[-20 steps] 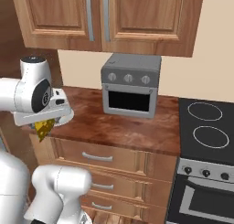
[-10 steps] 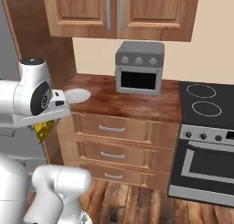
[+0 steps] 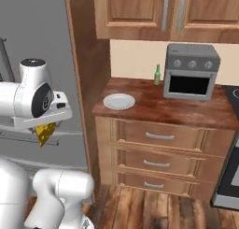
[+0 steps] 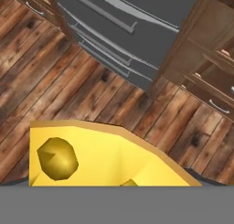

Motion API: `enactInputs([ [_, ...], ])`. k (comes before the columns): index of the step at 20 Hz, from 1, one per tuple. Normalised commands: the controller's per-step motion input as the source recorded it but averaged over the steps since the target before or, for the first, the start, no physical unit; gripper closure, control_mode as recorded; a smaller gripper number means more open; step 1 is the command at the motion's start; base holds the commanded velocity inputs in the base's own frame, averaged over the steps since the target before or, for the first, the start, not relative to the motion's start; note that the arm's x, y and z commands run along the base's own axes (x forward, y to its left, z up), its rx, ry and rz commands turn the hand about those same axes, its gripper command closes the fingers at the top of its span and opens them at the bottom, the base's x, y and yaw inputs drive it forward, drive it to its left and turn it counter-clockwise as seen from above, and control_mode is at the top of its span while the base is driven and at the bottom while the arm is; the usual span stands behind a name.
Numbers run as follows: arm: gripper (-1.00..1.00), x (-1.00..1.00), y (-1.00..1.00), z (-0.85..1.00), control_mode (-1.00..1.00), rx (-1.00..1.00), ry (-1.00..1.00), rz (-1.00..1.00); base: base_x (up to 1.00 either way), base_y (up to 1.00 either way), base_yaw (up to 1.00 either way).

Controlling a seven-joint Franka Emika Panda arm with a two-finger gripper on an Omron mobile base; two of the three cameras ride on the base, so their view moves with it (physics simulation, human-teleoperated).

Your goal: Pick the cheese from the counter and place it in the microwave. Then turn on the microwave.

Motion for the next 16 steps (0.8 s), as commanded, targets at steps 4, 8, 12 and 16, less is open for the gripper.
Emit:
enactInputs([
  [4, 1.0, 0.0, 0.0, 0.0, 1.0, 0.0, 0.0, 0.0, -0.09, 1.0, 0.0],
  [8, 1.0, 0.0, 0.0, 0.0, 1.0, 0.0, 0.0, 0.0, -0.13, 0.98, 0.0],
  [12, 1.0, 0.0, 0.0, 0.0, 1.0, 0.0, 0.0, 0.0, -0.11, 0.97, 0.0],
  [16, 1.0, 0.0, 0.0, 0.0, 1.0, 0.0, 0.0, 0.0, -0.11, 0.96, 0.0],
])
